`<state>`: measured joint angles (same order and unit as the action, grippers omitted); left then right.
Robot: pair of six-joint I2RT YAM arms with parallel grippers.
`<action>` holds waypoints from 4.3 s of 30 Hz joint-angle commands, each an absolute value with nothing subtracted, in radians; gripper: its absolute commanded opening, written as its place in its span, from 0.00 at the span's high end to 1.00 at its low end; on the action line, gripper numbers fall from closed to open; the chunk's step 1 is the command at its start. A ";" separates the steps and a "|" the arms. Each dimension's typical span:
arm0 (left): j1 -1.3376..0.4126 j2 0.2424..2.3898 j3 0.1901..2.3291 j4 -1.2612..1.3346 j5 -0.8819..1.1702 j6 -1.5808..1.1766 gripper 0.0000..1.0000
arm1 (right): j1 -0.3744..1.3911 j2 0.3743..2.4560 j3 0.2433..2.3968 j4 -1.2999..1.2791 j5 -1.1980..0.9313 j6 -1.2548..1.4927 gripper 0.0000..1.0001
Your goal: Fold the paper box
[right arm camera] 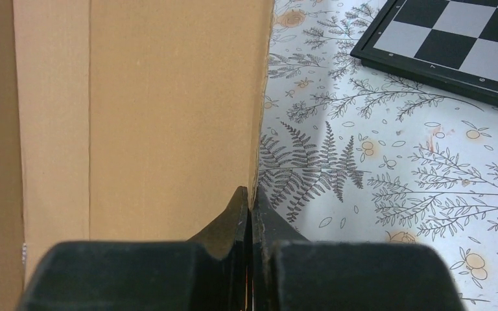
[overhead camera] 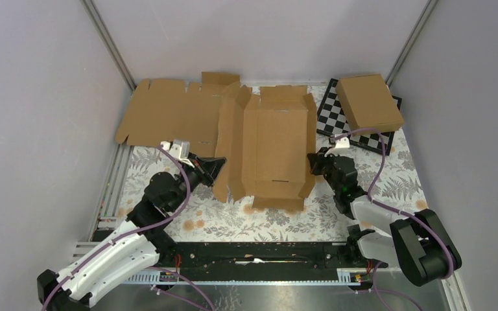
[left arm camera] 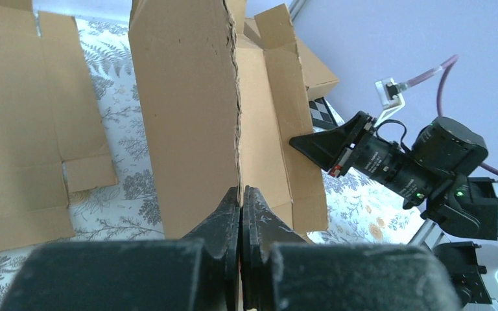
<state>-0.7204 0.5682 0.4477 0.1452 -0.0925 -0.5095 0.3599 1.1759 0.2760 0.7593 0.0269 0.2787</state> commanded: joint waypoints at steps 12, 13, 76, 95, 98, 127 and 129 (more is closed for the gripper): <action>-0.726 0.452 0.345 0.497 0.291 -0.519 1.00 | 0.516 1.186 0.210 0.989 0.278 0.135 0.99; -0.725 0.460 0.333 0.519 0.310 -0.528 1.00 | 0.517 1.188 0.202 1.002 0.286 0.137 0.99; -0.838 0.499 0.381 0.257 -0.163 -0.393 0.31 | 0.515 1.023 0.439 0.664 0.104 -0.053 1.00; -0.837 0.649 0.754 -0.188 -0.399 -0.291 0.99 | 0.516 1.010 0.435 0.662 0.139 -0.027 1.00; -0.837 0.627 0.745 -0.168 -0.391 -0.259 1.00 | 0.515 1.010 0.429 0.692 0.173 0.026 1.00; -0.838 0.489 0.550 0.099 0.095 -0.180 1.00 | 0.516 1.074 0.293 0.859 0.336 0.293 0.72; -0.838 0.485 0.548 0.095 0.100 -0.174 1.00 | 0.516 1.029 0.293 0.787 0.290 0.297 0.61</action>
